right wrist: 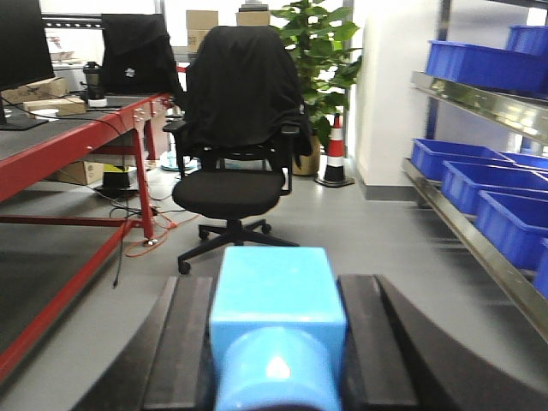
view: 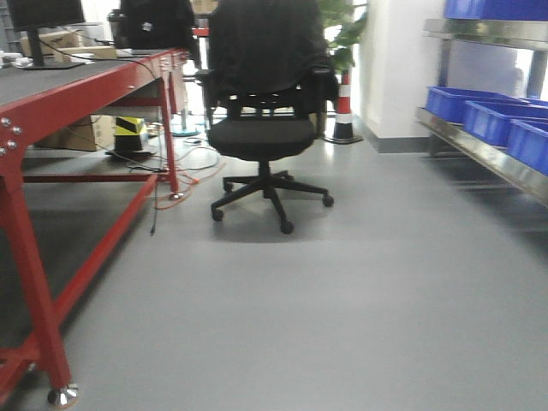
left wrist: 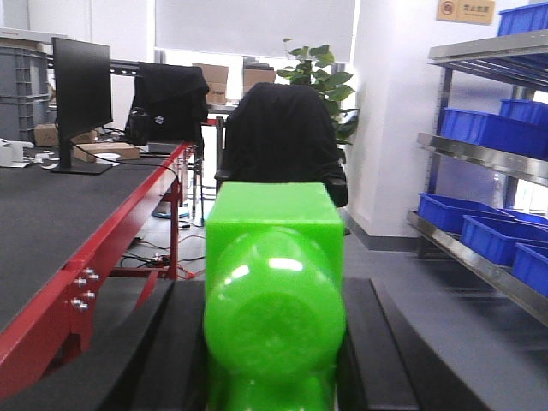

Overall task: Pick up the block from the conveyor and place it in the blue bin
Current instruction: 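Drive base past red table toward blue bin shelves, holding blocks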

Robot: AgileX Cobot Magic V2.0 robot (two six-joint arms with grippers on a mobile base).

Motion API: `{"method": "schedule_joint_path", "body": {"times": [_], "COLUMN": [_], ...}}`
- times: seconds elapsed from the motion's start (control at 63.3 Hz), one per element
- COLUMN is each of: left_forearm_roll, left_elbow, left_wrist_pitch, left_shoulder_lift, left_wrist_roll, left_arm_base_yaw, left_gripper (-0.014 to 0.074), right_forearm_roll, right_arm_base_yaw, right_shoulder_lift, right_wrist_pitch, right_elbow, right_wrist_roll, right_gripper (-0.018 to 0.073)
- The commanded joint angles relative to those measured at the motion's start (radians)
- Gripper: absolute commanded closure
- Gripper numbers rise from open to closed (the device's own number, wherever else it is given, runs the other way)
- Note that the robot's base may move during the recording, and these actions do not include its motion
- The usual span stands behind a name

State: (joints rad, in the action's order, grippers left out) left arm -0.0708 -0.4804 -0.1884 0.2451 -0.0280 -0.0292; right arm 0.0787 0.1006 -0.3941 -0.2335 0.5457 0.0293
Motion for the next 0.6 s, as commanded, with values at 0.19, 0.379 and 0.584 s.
{"method": "schedule_joint_path", "body": {"times": [0.19,0.379,0.584], "left_forearm_roll": [-0.002,-0.002,-0.002], "left_elbow": [0.001,0.001,0.001], "left_wrist_pitch": [0.019,0.019,0.019], "left_shoulder_lift": [-0.003,-0.003,-0.003], "left_wrist_roll": [0.005,0.005,0.005], "left_arm_base_yaw": [-0.006,-0.006,-0.006], "left_gripper": [0.0708,0.0708,0.0708], "right_forearm_roll": [-0.002,-0.002,-0.002], "right_arm_base_yaw": [0.001,0.001,0.001], "right_shoulder_lift": [0.002,0.002,0.002], "right_wrist_pitch": [0.016,0.016,0.016], "right_elbow": [0.000,0.000,0.000], "right_wrist_roll": [0.006,0.006,0.006], "right_gripper": [0.0721,0.0721,0.0721]}}
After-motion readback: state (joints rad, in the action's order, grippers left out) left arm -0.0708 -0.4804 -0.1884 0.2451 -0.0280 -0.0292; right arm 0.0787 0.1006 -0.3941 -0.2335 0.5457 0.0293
